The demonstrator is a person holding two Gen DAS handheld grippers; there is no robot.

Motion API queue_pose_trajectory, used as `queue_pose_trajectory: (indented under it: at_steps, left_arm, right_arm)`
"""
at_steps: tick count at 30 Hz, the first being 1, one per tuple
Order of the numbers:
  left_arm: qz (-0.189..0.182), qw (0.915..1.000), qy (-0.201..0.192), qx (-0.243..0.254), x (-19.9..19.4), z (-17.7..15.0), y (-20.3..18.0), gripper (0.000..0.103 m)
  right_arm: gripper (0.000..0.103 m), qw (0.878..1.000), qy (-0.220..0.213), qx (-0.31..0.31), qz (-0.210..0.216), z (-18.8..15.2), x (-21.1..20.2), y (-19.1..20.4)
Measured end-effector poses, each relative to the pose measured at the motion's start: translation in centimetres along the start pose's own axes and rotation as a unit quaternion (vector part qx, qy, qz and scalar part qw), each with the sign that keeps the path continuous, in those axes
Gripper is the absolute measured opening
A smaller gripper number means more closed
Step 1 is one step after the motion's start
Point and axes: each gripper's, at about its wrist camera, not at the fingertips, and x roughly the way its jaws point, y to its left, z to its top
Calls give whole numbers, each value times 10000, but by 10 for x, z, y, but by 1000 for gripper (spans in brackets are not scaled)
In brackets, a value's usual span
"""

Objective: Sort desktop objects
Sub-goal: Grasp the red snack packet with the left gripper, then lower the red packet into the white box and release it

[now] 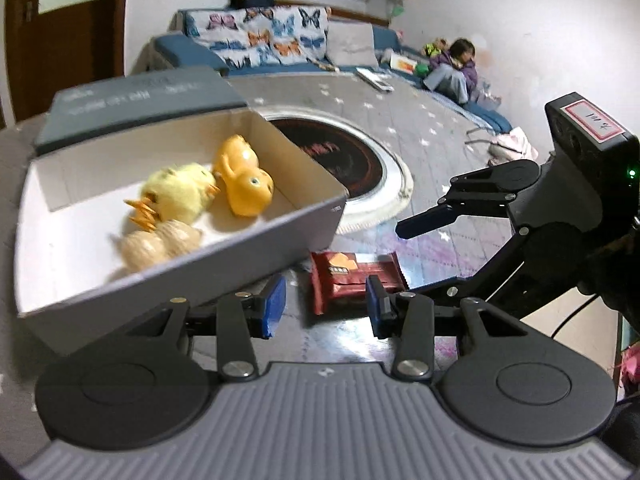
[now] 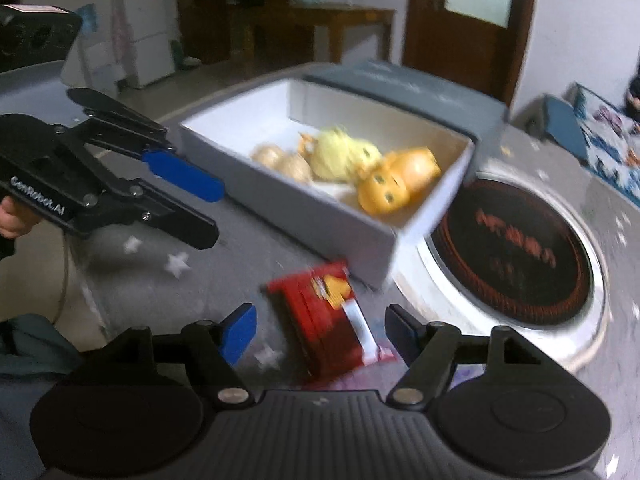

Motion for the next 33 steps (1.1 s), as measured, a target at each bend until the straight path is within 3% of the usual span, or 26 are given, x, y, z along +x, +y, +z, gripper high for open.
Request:
queue_pose_trajectory:
  at_steps: [10,18,26,33]
  left_arm:
    - [11,9995,305,-113,48,-1,1,44]
    - [-126,9987,442,-202,63,-1,2,49]
    - [-293,9982,478,-221,72,0,-5,48]
    - [-320,9981,470,-238,69,-1,-9,48]
  right_arm:
    - [74,9987,236,390,-227,-23,13,-12]
    - [56,9978,352,534,-149,-32,23,-9]
    - [53,9978,288,566,-204,-32,24,-7]
    - [44,9975,230,642,-209,-32,21,-6]
